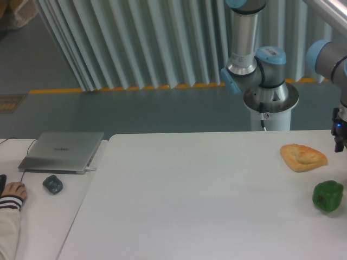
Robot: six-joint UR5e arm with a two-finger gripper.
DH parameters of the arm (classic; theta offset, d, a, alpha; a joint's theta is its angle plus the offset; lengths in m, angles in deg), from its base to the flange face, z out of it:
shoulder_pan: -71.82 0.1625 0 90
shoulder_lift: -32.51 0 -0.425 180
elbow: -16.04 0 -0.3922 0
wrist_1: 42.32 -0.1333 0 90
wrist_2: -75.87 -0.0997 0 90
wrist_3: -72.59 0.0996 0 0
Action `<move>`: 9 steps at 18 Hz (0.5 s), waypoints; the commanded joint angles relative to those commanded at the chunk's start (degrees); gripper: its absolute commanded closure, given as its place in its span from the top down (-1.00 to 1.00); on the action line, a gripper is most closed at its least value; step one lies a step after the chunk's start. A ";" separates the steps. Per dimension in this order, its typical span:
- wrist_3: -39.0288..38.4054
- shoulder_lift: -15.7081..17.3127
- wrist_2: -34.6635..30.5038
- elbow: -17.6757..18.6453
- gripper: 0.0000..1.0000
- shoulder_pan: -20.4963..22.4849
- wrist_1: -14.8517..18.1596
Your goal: Place the red peppers in a basket
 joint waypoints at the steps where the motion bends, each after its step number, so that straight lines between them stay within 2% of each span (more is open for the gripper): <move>1: 0.00 0.09 0.00 0.44 1.00 0.00 -0.17; 2: 0.17 -0.17 -0.35 -0.17 1.00 -0.09 -0.09; 5: -0.52 0.09 -0.35 1.49 1.00 -0.44 -2.01; 7: -4.54 0.18 -0.44 2.98 1.00 -0.70 -4.38; 9: -6.32 0.18 -0.44 3.69 1.00 -1.05 -4.48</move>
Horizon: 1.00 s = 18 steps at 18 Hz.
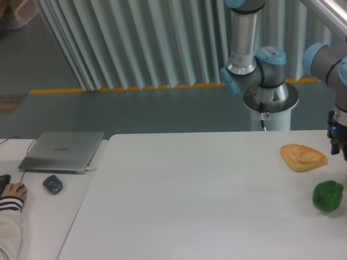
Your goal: Place the red peppers in a basket
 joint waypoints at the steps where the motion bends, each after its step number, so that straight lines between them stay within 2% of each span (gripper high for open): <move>1: -0.70 -0.09 -0.09 0.09 1.00 -0.44 -0.09; 5: -12.91 -0.35 0.26 1.67 1.00 -1.75 -0.61; 9: -14.07 -0.35 -0.09 5.71 1.00 -2.46 -1.84; 12: -16.86 -0.53 -1.92 7.30 1.00 -2.55 -5.17; 13: -18.80 -0.53 -2.46 6.60 1.00 -1.94 -5.45; 14: -18.99 -0.18 -1.59 4.25 1.00 -0.46 -4.84; 16: -21.09 -0.35 0.08 -0.24 1.00 -0.09 -3.08; 18: -21.63 -0.62 0.44 -0.70 1.00 -0.62 -3.08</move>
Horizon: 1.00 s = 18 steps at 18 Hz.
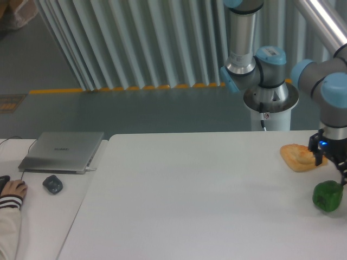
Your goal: Place the red peppers in a basket
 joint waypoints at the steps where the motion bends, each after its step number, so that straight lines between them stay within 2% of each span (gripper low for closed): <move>1: 0.09 0.00 0.09 0.17 1.00 -0.09 -0.09; 5: -0.18 -0.26 0.18 0.17 1.00 0.26 -0.53; 9: -2.81 -0.97 3.25 -2.20 1.00 3.77 -0.70; 14: -3.08 -2.02 2.64 -2.72 1.00 3.78 -0.97; 18: -10.71 -4.13 2.46 -3.77 1.00 5.27 -3.78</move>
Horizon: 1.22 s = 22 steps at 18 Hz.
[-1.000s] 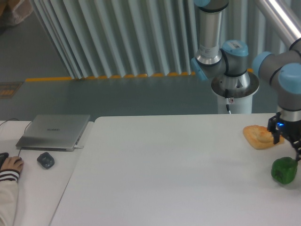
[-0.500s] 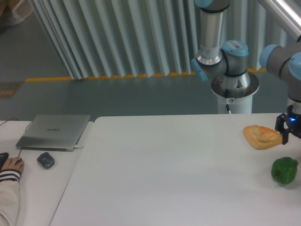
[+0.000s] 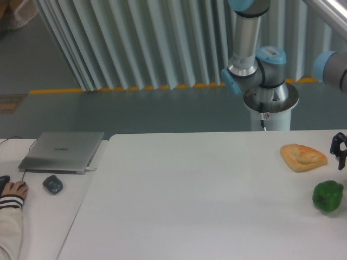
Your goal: Place the red peppers in a basket
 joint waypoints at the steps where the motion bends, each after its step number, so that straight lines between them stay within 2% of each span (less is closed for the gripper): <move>1: -0.27 -0.18 -0.09 -0.70 1.00 0.61 0.00; 4: -2.72 -1.67 -0.52 -1.41 1.00 0.80 -0.96; 6: -9.98 -3.42 -1.83 -0.36 1.00 -0.08 -5.78; 7: -10.73 -4.30 -5.33 0.34 1.00 -1.56 -6.59; 8: -10.91 -4.83 -8.93 0.35 1.00 -3.32 -6.42; 9: -11.08 -5.36 -9.66 0.17 1.00 -3.60 -6.51; 22: -13.46 -7.91 -7.82 -0.80 1.00 -2.28 -6.42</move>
